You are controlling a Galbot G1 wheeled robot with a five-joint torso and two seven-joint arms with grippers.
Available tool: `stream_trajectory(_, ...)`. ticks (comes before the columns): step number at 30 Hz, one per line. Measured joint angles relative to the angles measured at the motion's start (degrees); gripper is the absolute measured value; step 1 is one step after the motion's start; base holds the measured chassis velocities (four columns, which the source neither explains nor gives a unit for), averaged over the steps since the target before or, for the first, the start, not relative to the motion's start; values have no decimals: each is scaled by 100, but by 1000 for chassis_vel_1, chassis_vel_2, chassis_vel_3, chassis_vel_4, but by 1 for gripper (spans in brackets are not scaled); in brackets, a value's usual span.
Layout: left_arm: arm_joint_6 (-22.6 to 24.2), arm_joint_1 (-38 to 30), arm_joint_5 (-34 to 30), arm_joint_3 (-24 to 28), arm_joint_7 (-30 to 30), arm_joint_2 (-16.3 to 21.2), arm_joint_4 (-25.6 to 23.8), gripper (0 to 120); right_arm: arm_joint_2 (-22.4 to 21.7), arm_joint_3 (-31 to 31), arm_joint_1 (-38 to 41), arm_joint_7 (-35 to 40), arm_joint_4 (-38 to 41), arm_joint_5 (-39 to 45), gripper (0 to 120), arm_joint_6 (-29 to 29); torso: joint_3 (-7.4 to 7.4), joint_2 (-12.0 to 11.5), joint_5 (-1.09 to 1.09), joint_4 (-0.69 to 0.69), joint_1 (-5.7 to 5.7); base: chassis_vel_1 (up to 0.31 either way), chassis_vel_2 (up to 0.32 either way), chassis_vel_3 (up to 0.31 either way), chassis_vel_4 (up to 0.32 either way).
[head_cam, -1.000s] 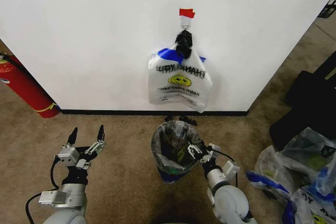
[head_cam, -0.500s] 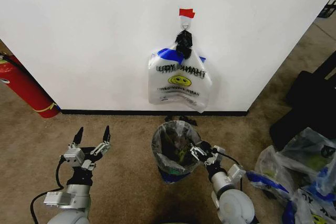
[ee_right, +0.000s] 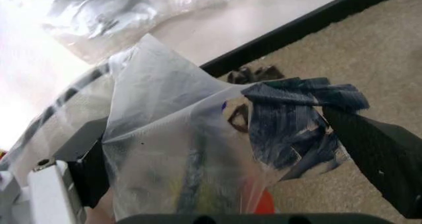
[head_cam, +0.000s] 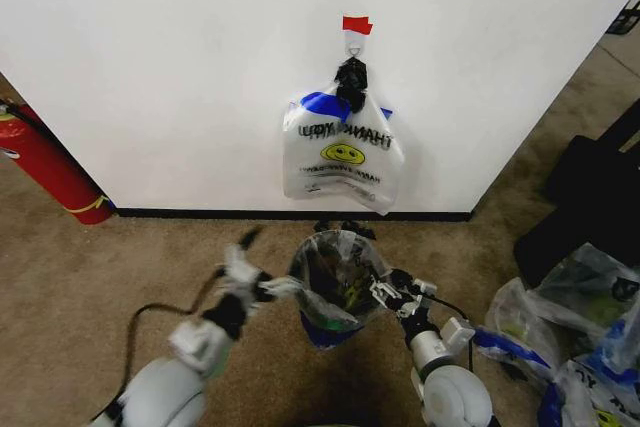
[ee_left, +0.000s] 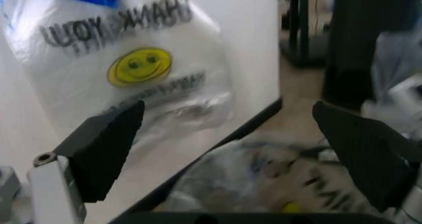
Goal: Pick up the garbage bag from the wall and place it over the trash bin.
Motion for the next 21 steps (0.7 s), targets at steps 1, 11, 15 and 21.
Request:
stream_trajectory(1, 74, -152, 0, 68, 2, 73, 21, 100, 5, -52, 75, 37, -61, 10, 100, -15, 1, 0, -1, 4, 1, 0, 0, 0, 0)
stream_trajectory(11, 656, -1888, -179, 1700, 9, 51, 606, 100, -28, -156, 218, 26, -257, 42, 100, -39, 0, 0, -3, 6, 0, 0, 0, 0, 0)
stream_trajectory(15, 834, -2597, -193, 2306, 22, -182, 884, 100, -11, -142, 224, 30, -272, 31, 100, -41, 0, -1, 1, 5, 0, 0, 0, 0, 0)
stream_trajectory(21, 1158, -3518, -229, 3099, 77, -480, 1337, 100, -2, -107, 181, 31, -256, -41, 100, -42, 0, 0, -2, 6, 0, 0, 0, 0, 0)
